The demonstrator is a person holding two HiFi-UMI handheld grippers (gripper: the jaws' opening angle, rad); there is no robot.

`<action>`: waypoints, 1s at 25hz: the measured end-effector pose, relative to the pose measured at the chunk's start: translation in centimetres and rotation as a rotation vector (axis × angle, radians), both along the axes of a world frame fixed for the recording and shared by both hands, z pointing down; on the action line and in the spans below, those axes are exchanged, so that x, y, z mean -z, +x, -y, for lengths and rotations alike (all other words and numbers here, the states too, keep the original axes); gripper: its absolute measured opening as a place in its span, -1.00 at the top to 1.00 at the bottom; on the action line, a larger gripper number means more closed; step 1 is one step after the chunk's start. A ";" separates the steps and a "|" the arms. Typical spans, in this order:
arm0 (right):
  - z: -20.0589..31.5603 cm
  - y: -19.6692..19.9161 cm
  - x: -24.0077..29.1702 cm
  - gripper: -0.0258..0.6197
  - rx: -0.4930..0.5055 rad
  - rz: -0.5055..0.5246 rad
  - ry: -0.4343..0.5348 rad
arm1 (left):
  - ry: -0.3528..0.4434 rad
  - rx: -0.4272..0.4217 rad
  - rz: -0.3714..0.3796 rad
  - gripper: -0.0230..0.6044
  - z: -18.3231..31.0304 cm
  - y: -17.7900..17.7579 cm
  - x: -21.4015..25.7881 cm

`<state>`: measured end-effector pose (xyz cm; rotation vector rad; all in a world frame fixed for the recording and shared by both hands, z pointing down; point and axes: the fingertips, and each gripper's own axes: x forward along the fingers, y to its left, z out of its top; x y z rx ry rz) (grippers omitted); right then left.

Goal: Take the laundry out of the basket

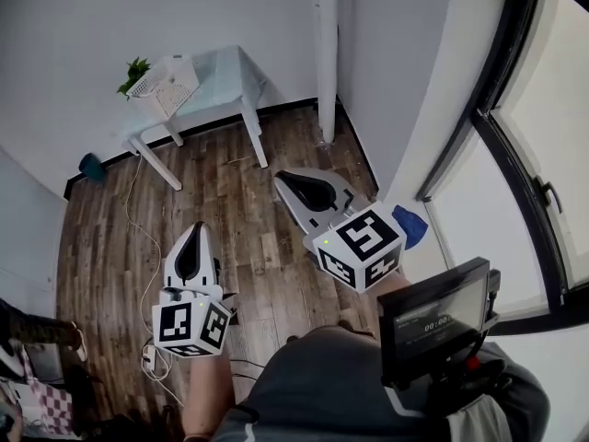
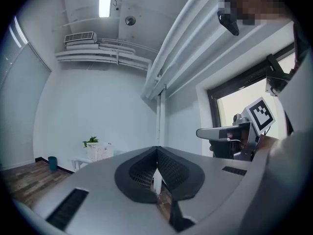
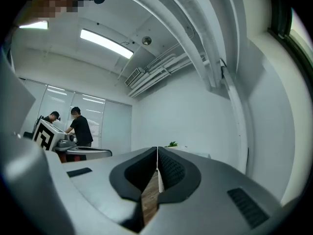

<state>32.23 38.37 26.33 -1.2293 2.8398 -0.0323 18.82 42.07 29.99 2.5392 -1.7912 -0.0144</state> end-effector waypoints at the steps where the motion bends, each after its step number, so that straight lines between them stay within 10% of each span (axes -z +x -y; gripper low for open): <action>1: -0.1 -0.1 0.0 0.86 0.005 0.004 -0.002 | 0.000 0.002 0.000 0.92 -0.1 0.0 0.0; 25: -1.6 -9.2 -1.2 0.86 0.028 -0.033 -0.004 | 0.011 0.013 -0.041 0.92 -2.4 -9.4 -1.6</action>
